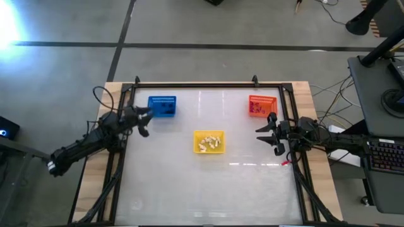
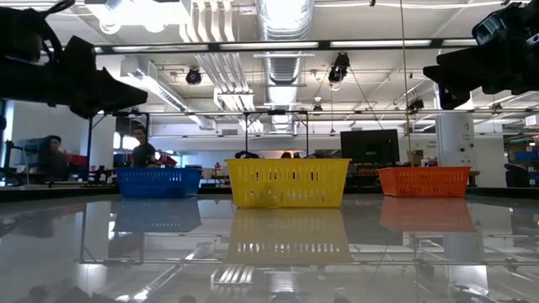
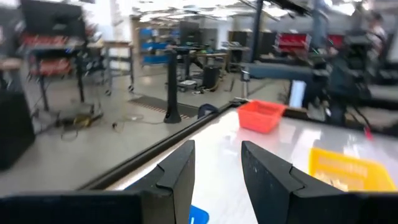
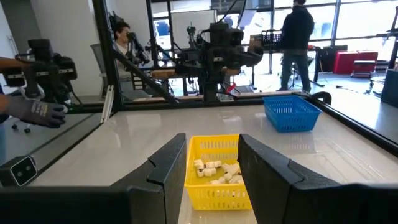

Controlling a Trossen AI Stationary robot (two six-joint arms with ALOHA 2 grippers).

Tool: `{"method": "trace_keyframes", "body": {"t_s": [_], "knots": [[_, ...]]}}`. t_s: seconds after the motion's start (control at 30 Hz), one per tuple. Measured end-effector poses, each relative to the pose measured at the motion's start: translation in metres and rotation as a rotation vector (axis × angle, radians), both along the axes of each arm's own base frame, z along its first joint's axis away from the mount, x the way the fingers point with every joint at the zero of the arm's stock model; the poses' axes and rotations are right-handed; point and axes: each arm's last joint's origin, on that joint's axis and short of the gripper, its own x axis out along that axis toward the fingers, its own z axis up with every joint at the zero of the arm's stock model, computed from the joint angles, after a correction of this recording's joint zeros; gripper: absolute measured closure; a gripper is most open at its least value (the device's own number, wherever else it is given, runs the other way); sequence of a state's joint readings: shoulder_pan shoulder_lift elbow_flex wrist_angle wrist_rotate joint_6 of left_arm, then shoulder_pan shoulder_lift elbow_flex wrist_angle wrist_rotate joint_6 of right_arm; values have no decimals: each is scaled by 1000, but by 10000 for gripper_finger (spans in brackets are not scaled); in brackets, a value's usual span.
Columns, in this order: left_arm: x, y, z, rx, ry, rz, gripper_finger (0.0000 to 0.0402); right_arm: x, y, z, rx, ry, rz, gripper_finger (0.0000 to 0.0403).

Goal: Sort Halloween decoration
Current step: Return to Home Position

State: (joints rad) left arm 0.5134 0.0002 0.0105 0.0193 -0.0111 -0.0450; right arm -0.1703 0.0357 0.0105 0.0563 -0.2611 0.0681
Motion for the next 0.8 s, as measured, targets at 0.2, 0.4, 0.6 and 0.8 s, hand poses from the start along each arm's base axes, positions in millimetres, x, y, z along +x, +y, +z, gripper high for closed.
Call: {"method": "trace_keyframes", "body": {"t_s": [0.2,0.4,0.6,0.8], "knots": [[4,-7,0,119,65,-83,287,0,0,0,0,0,0,266],[4,-8,0,47,27,-93,287,0,0,0,0,0,0,266],[4,-8,0,3,-1,-94,287,0,0,0,1,0,0,266],[4,-8,0,3,-1,-94,287,0,0,0,0,0,0,266]]}}
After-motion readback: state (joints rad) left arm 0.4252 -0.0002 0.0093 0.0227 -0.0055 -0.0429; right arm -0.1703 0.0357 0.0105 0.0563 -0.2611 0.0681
